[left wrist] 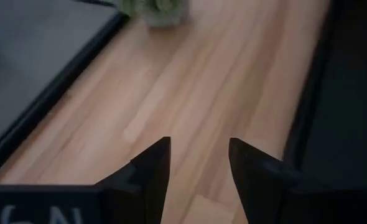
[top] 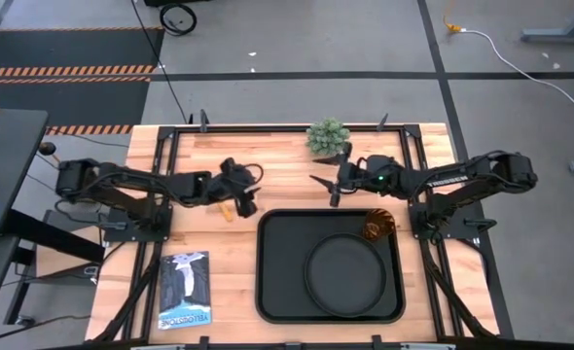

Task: Pick and place plate/cup/fork/spoon on tray
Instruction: Put the orange fork on the black tray to the right of the plate

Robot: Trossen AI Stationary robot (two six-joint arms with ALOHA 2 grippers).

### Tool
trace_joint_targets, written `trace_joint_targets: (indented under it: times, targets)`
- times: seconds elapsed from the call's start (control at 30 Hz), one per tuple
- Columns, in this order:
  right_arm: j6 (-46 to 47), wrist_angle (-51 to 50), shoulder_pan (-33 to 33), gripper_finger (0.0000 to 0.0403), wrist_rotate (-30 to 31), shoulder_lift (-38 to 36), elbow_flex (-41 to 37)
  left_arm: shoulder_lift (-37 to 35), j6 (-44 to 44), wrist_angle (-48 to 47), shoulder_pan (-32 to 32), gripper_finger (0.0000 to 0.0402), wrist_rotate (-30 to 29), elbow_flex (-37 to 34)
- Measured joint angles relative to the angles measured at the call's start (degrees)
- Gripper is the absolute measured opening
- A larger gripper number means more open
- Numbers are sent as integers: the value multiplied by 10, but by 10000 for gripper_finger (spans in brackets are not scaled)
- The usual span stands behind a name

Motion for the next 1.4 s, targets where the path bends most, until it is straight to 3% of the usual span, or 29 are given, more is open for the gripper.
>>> trace_joint_targets:
  times: [0.27,0.63,0.83,1.03,1.4]
  targets:
    - [-11,55,17,216,9,-37,-42,-46,-139,-71,16,172,-52,-2]
    - [-3,-10,125,216,156,-69,-38,-41,-395,-226,22,172,-83,-4]
    - [-23,-73,128,216,132,-87,-37,-8,-471,-222,23,172,-87,-3]
    - [-20,-88,100,216,61,-120,-52,54,-504,-165,25,172,-103,-3]
    - [5,-56,117,216,56,-144,-119,148,-588,-154,25,172,-104,12]
